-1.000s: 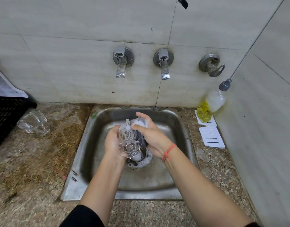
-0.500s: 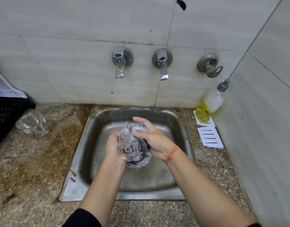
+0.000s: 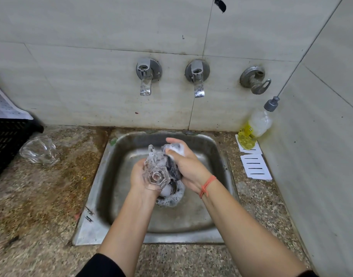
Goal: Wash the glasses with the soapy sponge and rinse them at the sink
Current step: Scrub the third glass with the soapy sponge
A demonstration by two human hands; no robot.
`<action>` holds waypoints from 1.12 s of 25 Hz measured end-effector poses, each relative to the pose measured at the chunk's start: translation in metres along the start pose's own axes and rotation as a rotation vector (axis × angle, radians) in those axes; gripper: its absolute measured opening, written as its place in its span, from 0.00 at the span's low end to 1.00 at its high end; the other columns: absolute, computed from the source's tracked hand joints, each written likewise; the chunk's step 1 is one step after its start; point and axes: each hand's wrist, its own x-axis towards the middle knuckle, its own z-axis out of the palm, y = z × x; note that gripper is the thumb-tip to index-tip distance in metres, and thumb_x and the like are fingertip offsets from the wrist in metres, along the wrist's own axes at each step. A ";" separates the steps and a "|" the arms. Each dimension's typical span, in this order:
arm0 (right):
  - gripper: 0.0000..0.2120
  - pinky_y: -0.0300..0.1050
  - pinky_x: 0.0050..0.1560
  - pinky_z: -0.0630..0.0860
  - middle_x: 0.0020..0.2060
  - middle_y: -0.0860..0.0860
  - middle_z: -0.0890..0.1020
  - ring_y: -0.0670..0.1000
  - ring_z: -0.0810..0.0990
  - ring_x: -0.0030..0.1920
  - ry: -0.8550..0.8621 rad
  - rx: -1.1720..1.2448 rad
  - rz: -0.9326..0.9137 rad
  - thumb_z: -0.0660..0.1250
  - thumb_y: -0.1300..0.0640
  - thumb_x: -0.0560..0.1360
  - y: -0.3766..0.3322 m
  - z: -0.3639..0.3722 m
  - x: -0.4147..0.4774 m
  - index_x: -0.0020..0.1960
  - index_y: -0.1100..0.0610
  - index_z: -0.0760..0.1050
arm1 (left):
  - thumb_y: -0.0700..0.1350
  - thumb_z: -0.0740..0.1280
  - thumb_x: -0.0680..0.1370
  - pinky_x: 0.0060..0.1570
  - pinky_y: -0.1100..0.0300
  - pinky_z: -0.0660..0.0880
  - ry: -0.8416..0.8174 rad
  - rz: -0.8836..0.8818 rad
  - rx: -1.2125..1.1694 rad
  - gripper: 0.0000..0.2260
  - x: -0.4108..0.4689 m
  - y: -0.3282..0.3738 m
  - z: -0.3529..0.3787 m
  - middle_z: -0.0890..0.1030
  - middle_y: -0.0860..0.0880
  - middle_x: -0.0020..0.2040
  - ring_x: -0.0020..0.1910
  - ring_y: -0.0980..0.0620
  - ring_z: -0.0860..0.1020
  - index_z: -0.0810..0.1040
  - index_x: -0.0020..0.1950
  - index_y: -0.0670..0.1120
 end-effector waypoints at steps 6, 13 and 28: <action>0.11 0.45 0.52 0.76 0.55 0.54 0.76 0.55 0.78 0.57 0.090 -0.003 -0.073 0.63 0.61 0.78 0.005 0.005 -0.004 0.58 0.50 0.72 | 0.45 0.52 0.83 0.47 0.78 0.67 0.202 0.218 0.709 0.18 -0.011 -0.007 0.007 0.68 0.47 0.73 0.68 0.54 0.69 0.66 0.72 0.42; 0.12 0.44 0.52 0.76 0.50 0.50 0.77 0.53 0.78 0.51 0.151 -0.063 -0.128 0.64 0.64 0.77 0.003 0.004 -0.004 0.56 0.50 0.73 | 0.38 0.51 0.84 0.34 0.75 0.72 -0.015 0.189 0.387 0.09 -0.032 -0.016 0.006 0.76 0.52 0.51 0.42 0.70 0.79 0.66 0.61 0.47; 0.12 0.38 0.45 0.78 0.61 0.53 0.75 0.48 0.79 0.52 0.169 -0.194 -0.081 0.66 0.57 0.77 -0.010 -0.001 -0.009 0.59 0.47 0.72 | 0.45 0.52 0.74 0.49 0.56 0.74 0.068 -0.020 0.090 0.08 -0.004 0.003 0.008 0.73 0.43 0.54 0.52 0.43 0.74 0.70 0.45 0.48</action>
